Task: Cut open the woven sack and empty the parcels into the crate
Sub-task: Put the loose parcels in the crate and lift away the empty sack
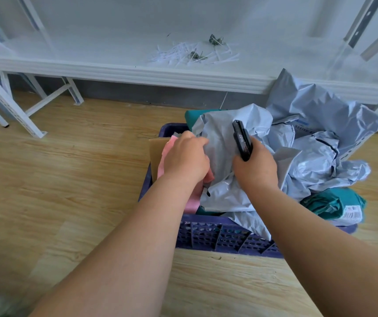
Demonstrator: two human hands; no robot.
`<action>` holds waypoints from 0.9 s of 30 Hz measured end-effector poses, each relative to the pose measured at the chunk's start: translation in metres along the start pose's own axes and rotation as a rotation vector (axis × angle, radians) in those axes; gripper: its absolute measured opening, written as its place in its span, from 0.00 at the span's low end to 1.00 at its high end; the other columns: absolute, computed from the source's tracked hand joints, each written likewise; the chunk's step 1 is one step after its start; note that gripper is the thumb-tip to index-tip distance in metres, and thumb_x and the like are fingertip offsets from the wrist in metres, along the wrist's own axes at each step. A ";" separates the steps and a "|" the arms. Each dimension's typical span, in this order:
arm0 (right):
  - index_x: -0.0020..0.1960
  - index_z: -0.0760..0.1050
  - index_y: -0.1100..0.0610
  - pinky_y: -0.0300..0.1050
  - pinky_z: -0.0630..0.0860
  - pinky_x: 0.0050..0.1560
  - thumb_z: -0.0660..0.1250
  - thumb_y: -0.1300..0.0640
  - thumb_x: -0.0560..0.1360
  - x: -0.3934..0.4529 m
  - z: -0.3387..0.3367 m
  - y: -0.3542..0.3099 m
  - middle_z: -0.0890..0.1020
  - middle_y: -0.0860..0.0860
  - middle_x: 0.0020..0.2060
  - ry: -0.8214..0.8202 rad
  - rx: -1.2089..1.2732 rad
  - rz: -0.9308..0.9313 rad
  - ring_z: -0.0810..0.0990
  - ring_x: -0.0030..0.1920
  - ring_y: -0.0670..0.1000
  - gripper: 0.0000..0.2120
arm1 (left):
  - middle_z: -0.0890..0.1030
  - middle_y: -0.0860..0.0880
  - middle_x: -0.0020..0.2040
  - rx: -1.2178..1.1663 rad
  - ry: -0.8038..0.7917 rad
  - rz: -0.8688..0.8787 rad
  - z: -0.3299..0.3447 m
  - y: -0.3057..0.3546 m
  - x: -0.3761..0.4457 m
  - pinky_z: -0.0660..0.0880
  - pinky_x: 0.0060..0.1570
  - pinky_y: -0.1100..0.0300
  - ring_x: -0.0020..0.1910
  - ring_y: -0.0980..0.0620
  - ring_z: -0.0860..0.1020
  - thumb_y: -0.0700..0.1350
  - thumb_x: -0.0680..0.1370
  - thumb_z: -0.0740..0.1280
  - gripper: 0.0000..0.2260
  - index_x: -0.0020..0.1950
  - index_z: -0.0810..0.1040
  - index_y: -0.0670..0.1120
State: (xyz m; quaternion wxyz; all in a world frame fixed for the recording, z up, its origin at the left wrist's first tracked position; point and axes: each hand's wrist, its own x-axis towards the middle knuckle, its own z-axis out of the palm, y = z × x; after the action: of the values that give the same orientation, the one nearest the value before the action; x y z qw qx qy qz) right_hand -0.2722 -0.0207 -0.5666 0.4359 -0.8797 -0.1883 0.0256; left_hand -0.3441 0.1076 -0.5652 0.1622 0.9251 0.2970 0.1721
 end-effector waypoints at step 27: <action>0.70 0.67 0.55 0.41 0.76 0.29 0.59 0.57 0.82 -0.121 0.174 -0.140 0.82 0.56 0.40 -1.171 0.195 0.123 0.80 0.33 0.50 0.17 | 0.69 0.44 0.72 0.244 -0.378 -0.903 -0.097 -0.333 -0.134 0.68 0.64 0.54 0.69 0.44 0.69 0.46 0.80 0.60 0.19 0.71 0.71 0.45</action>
State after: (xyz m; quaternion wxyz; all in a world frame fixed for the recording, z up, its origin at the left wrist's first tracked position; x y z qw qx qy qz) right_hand -0.4637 0.1448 -0.5798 0.3358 -0.6846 -0.3428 0.5487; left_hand -0.6510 0.3026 -0.6430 0.1620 0.7317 0.6508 -0.1218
